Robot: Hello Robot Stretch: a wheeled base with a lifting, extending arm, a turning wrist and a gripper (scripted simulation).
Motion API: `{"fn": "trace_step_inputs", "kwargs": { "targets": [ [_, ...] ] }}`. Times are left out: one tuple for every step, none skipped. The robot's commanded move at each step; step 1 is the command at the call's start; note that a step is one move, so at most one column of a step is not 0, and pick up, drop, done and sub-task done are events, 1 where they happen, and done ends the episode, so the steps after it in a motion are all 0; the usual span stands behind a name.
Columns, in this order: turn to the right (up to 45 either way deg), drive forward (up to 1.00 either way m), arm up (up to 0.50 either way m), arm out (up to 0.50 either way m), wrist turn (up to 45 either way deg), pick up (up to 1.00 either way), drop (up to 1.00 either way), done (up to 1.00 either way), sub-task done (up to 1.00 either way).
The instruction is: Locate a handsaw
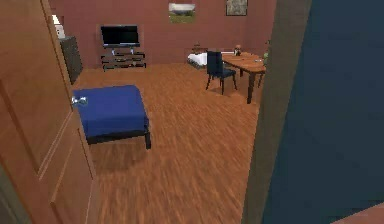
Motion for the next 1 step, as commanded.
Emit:
{"fn": "trace_step_inputs", "kwargs": {
  "targets": [
    [0.0, 0.80, 0.00, 0.00, 0.0, 0.00, 0.00, 0.00, 0.00]
  ]
}}
